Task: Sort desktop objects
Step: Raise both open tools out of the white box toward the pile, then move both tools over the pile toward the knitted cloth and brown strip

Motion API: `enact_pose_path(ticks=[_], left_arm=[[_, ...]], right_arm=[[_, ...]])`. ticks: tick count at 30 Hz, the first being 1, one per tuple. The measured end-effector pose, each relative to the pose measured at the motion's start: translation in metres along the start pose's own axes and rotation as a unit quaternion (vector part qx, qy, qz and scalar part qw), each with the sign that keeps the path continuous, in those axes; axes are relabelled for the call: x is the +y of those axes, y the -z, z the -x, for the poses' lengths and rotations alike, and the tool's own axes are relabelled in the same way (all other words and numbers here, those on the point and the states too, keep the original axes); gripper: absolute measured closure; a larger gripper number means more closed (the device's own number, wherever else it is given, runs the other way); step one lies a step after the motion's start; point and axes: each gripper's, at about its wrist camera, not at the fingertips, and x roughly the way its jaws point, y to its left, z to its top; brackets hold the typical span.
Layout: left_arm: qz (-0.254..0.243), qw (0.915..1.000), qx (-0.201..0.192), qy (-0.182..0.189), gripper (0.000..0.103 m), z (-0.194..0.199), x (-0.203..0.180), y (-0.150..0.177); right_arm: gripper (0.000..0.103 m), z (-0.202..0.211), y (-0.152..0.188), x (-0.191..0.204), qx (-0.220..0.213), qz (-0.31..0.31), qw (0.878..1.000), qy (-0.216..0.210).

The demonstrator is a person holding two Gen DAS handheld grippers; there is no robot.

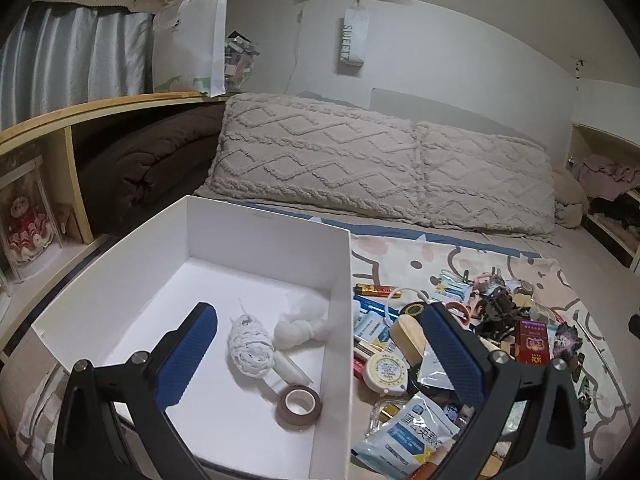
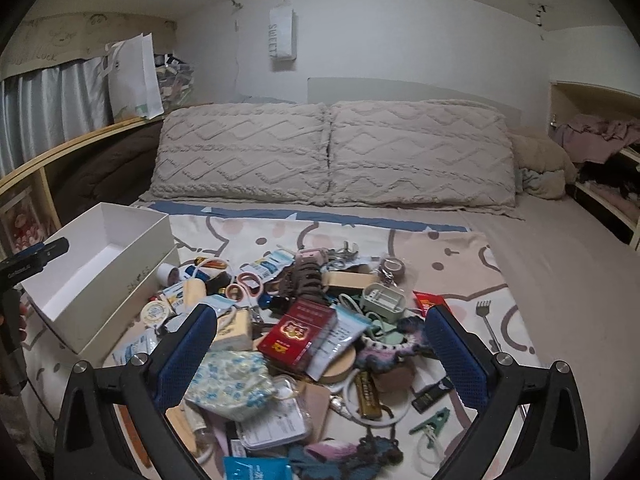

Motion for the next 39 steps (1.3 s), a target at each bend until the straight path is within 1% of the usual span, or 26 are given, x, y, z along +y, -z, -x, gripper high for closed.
enact_pose_path(ticks=[3,8,14,23,27,33,37,39], left_arm=[[-0.004,1.0000,-0.005,0.003,0.000,0.003,-0.005,0.004],[-0.012,0.9994,-0.015,0.029,0.000,0.007,-0.015,0.008],[-0.022,0.9983,-0.024,0.047,0.000,0.010,-0.031,0.015],[-0.053,0.9963,-0.033,0.059,0.000,0.016,-0.051,0.027],[-0.070,0.9943,-0.038,0.071,0.000,0.018,-0.062,0.032],[-0.104,0.9908,-0.026,0.083,0.000,0.015,-0.078,0.040],[-0.108,0.9883,-0.021,0.106,0.000,0.016,-0.085,0.044],[-0.109,0.9865,-0.013,0.121,0.000,0.016,-0.090,0.048]], right_arm=[[0.000,0.002,0.006,-0.009,-0.009,-0.006,1.000,0.007],[0.000,0.008,0.018,-0.022,-0.025,-0.011,0.999,0.024],[0.000,0.010,0.032,-0.030,-0.043,-0.007,0.998,0.042],[0.000,0.013,0.049,-0.038,-0.053,-0.013,0.998,0.035],[0.000,0.012,0.054,-0.039,-0.049,-0.012,0.998,0.026],[0.000,0.002,0.063,-0.034,-0.027,-0.001,1.000,0.012],[0.000,0.000,0.068,-0.033,-0.023,0.001,1.000,0.010],[0.000,-0.002,0.072,-0.034,-0.017,-0.002,1.000,0.010]])
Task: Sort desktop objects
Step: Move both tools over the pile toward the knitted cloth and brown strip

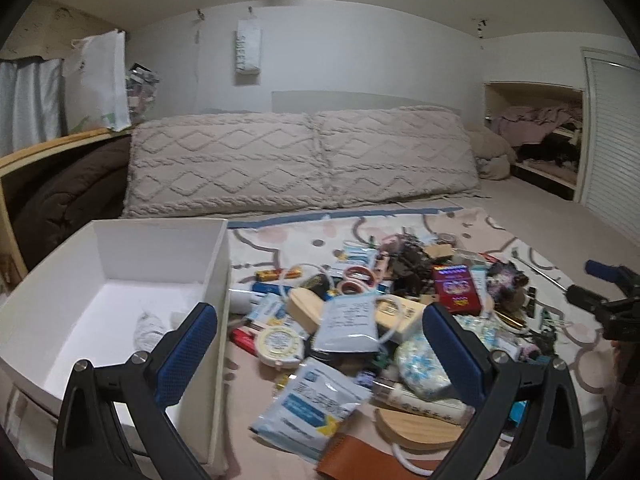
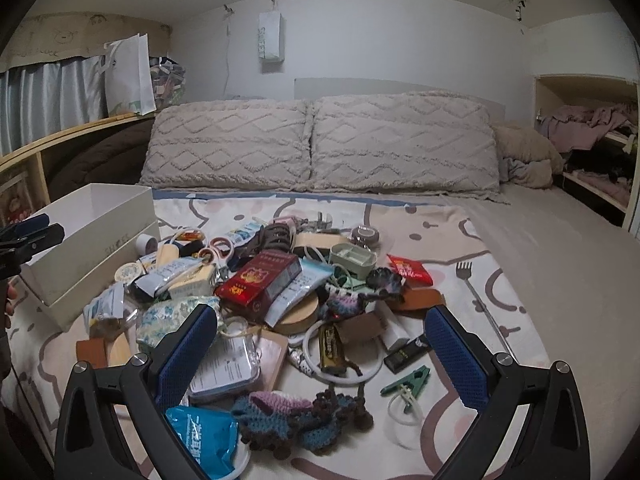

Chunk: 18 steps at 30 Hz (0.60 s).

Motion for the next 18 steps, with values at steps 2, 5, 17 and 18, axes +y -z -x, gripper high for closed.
enact_pose_path(ticks=[2,5,17,18], left_arm=[[-0.007,0.9999,0.007,0.012,0.000,-0.002,-0.006,0.002],[-0.027,0.9992,0.010,0.026,0.000,-0.003,-0.019,0.005],[-0.098,0.9884,0.072,0.092,0.000,-0.010,-0.050,0.039],[-0.103,0.9871,0.078,0.094,0.000,-0.010,-0.051,0.043]], right_arm=[[0.000,-0.002,0.004,-0.002,0.008,-0.004,1.000,-0.001],[0.000,-0.007,0.010,-0.004,0.021,-0.007,1.000,-0.002],[0.000,-0.020,0.035,-0.020,0.071,-0.047,0.996,-0.023],[0.000,-0.022,0.036,-0.021,0.076,-0.049,0.996,-0.026]])
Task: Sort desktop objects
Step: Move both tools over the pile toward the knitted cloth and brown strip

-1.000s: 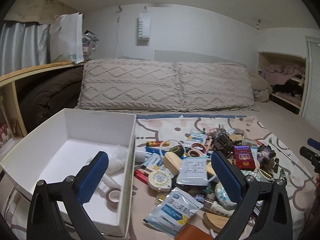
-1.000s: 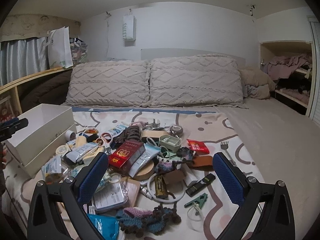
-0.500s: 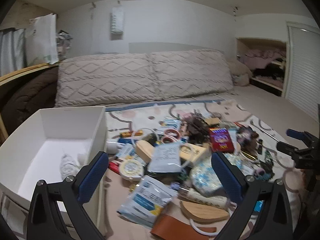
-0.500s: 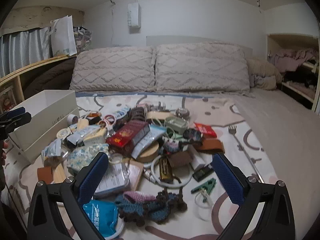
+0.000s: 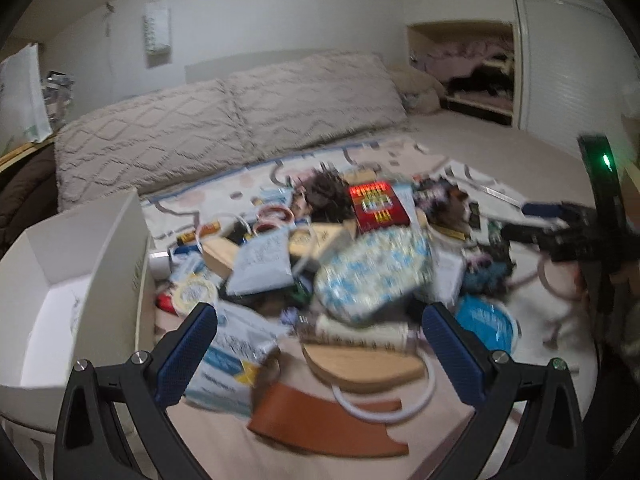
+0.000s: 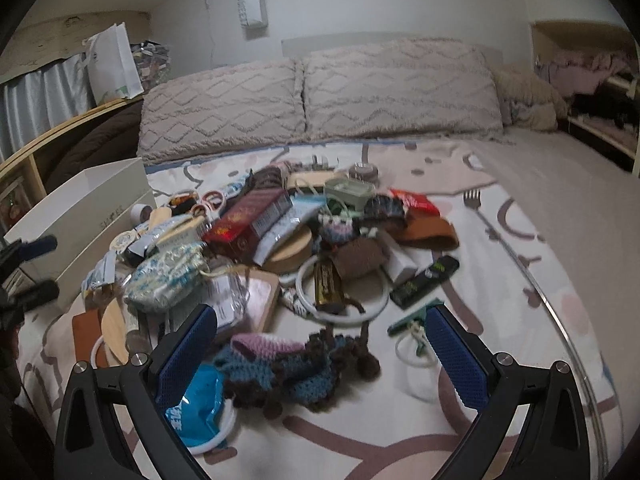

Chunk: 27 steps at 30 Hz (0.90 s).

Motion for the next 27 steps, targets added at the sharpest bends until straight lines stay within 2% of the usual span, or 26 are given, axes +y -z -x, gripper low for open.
enact_pose_path(ticks=[10,14,21,25,26,27], left_arm=[[-0.055,0.9958,0.073,0.003,0.000,-0.019,-0.008,0.034],[-0.070,0.9932,0.093,0.008,0.000,-0.024,-0.011,0.042],[-0.080,0.9897,0.116,0.026,0.000,-0.031,-0.016,0.048],[-0.082,0.9875,0.131,0.028,0.000,-0.037,-0.016,0.052],[-0.081,0.9874,0.133,0.028,0.000,-0.038,-0.016,0.052],[-0.079,0.9874,0.135,0.028,0.000,-0.039,-0.015,0.053]], right_arm=[[0.000,-0.017,0.012,0.011,0.054,0.016,0.998,-0.028],[0.000,-0.025,0.016,0.013,0.077,0.014,0.997,-0.025],[0.000,-0.037,0.023,0.002,0.128,-0.026,0.991,-0.042],[0.000,-0.039,0.025,0.010,0.131,-0.006,0.991,-0.031],[0.009,-0.039,0.025,0.013,0.129,0.001,0.991,-0.030],[0.023,-0.038,0.025,0.015,0.128,0.006,0.991,-0.027]])
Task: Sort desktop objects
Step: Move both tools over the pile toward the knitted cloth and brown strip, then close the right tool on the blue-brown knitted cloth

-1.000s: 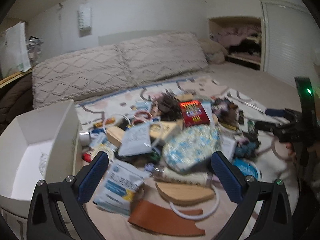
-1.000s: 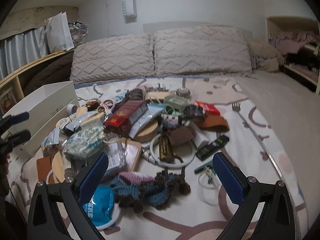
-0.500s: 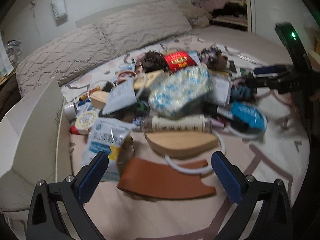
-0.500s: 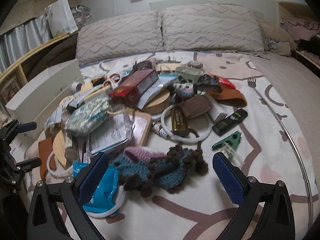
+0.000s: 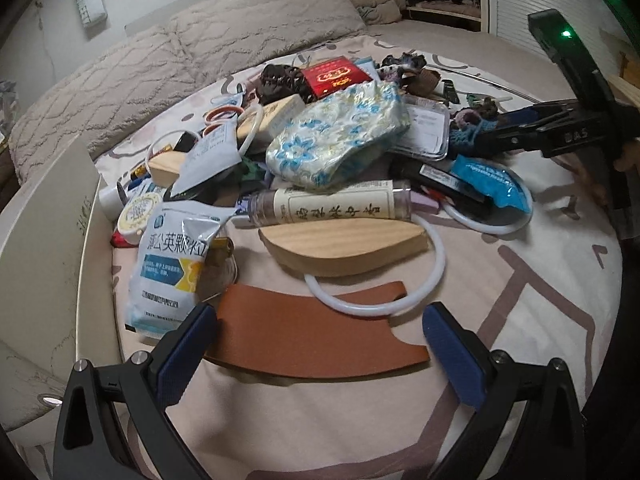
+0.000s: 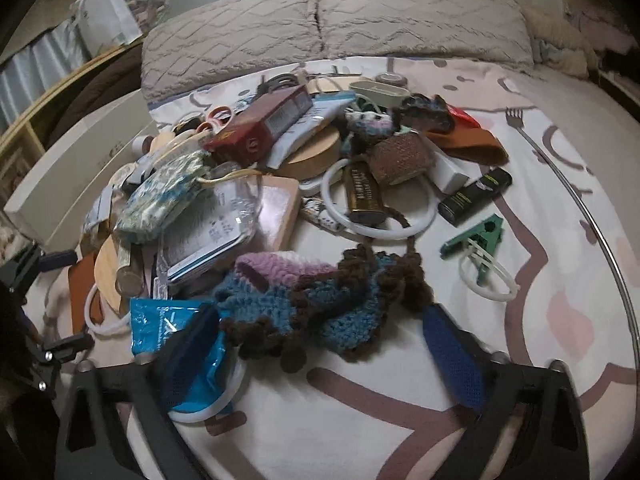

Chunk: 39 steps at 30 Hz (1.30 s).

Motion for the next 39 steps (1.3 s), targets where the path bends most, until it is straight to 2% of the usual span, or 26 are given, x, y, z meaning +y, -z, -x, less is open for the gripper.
enact_pose_path(ticks=[1,3,6,12,16,22,24,27,30,32,39], left_arm=[[0.003,1.0000,0.001,0.000,0.000,-0.001,0.001,0.000],[0.007,1.0000,0.006,-0.001,0.000,-0.001,0.003,0.001],[0.008,0.9998,0.015,-0.012,0.000,0.001,0.004,0.004],[0.032,0.9977,0.023,-0.055,0.000,0.011,0.017,0.013],[0.058,0.9927,0.035,-0.100,0.000,0.014,0.031,0.018],[0.068,0.9863,0.040,-0.145,0.000,0.023,0.041,0.025],[0.072,0.9880,0.032,-0.133,0.000,0.027,0.042,0.026],[0.084,0.9938,0.012,-0.072,0.000,0.036,0.044,0.025],[0.106,0.9937,0.015,-0.035,0.000,0.033,0.045,0.021],[0.135,0.9900,0.031,-0.026,0.000,0.024,0.050,0.019],[0.222,0.9711,0.079,-0.038,0.000,0.002,0.062,0.018]], right_arm=[[0.027,0.000,0.000,0.001,-0.001,0.003,1.000,0.005],[0.045,0.001,0.001,0.001,-0.004,0.005,1.000,0.009],[0.056,0.003,0.001,0.001,-0.009,0.008,1.000,-0.001],[0.064,0.007,0.000,0.000,-0.019,0.006,1.000,-0.009],[0.067,0.009,-0.001,0.000,-0.026,0.002,0.999,-0.019],[0.070,0.016,-0.002,-0.005,-0.044,-0.017,0.998,-0.039],[0.073,0.021,-0.004,-0.006,-0.054,-0.022,0.997,-0.046],[0.083,0.029,-0.007,-0.007,-0.073,-0.029,0.996,-0.050],[0.091,0.036,-0.009,-0.010,-0.086,-0.035,0.994,-0.055],[0.093,0.039,-0.010,-0.012,-0.093,-0.038,0.993,-0.057],[0.094,0.047,-0.012,-0.016,-0.106,-0.042,0.992,-0.061]])
